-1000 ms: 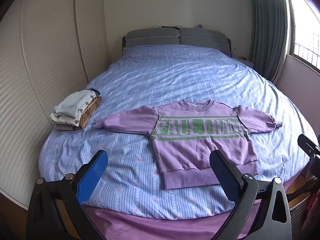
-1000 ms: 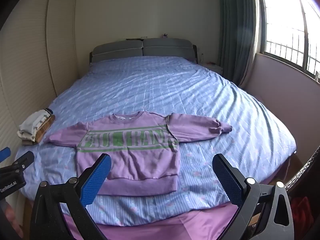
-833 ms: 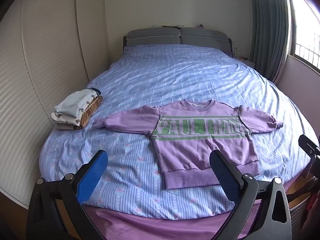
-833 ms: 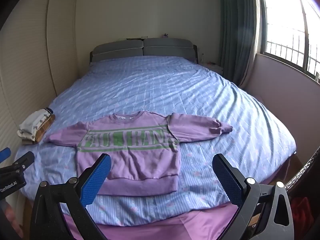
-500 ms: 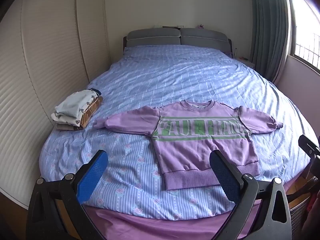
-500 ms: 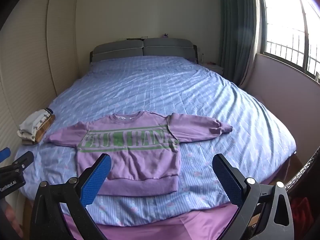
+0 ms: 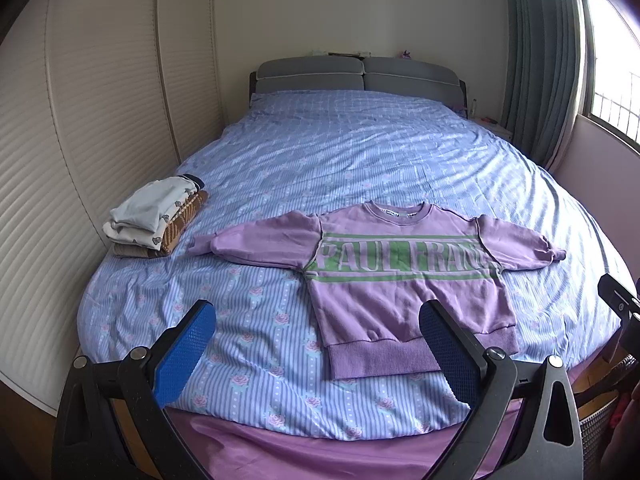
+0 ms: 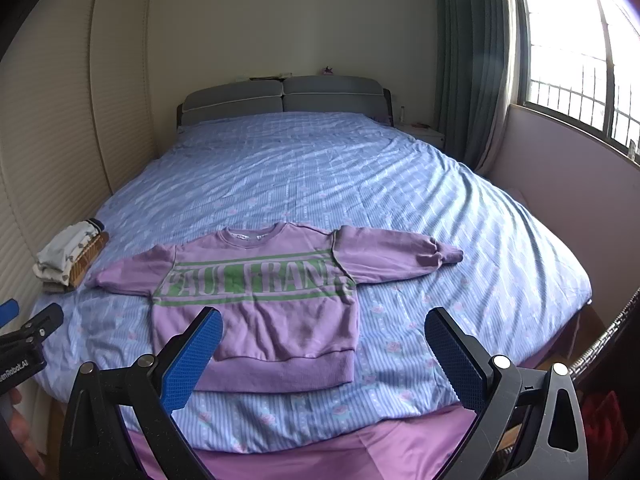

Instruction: Fold small clothes

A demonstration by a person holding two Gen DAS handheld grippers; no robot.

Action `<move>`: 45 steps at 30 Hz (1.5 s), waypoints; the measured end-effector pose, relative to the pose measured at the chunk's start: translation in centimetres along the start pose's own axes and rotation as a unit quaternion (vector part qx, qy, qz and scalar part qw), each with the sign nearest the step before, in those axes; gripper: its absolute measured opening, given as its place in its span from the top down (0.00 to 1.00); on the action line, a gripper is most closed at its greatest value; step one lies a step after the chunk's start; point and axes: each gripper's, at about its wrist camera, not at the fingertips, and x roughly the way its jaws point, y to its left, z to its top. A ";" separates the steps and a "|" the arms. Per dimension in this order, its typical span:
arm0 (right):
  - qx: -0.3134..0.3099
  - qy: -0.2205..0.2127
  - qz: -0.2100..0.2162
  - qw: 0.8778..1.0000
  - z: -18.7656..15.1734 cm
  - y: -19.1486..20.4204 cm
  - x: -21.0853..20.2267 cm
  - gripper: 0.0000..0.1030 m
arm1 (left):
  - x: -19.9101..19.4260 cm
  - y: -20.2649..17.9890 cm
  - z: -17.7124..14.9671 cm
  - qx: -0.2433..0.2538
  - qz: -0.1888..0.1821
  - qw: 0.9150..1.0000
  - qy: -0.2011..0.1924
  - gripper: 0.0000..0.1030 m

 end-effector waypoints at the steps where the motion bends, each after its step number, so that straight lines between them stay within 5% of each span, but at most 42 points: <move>1: 0.000 0.000 0.000 1.000 0.0 0.0 0.0 0.01 | 0.0 0.0 0.0 0.000 0.000 1.000 0.000 0.00; 45: 0.007 0.002 -0.001 1.000 -0.1 -0.6 -0.3 0.01 | -0.4 0.3 -0.3 0.000 0.003 1.000 -0.002 0.00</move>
